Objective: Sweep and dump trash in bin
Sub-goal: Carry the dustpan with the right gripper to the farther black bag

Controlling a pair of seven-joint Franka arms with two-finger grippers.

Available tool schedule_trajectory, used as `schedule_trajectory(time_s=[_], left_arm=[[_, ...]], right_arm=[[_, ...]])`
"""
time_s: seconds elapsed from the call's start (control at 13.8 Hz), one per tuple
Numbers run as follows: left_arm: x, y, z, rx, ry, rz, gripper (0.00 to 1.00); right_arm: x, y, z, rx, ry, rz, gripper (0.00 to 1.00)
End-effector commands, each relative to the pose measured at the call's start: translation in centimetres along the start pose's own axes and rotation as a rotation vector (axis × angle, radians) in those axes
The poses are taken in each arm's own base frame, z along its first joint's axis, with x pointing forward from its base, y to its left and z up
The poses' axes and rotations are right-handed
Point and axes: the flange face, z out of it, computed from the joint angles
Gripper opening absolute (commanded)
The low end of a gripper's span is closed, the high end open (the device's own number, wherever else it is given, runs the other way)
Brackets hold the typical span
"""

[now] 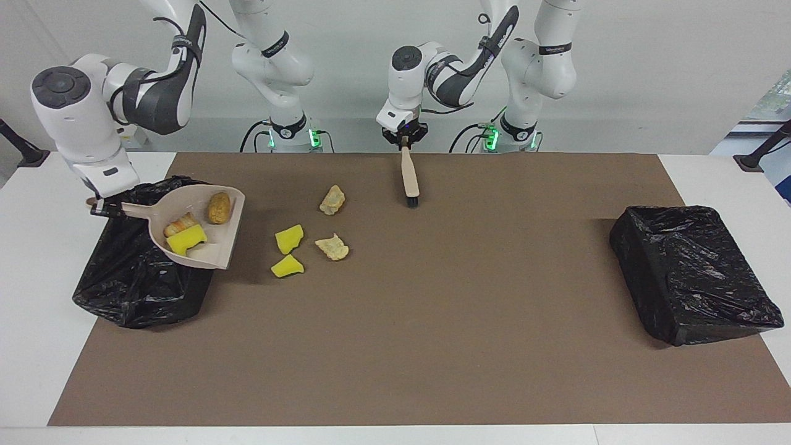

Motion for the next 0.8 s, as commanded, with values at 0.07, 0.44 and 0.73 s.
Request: schedule_trajectory(time_s=[0.07, 0.44, 0.73], left_arm=[[2.7, -1.8, -1.4, -0.016, 0.016, 0.048, 1.0], [11.3, -7.8, -7.6, 0.001, 0.055, 0.046, 1.0], [17.7, -15.0, -12.3, -0.008, 0.112, 0.051, 1.0]], right_arm=[[-4.1, -1.0, 0.4, 0.027, -0.138, 0.031, 0.0], [-1.8, 0.1, -2.6, 0.035, -0.409, 0.047, 0.0], [-2.3, -0.6, -3.0, 0.074, -0.488, 0.064, 0.0]])
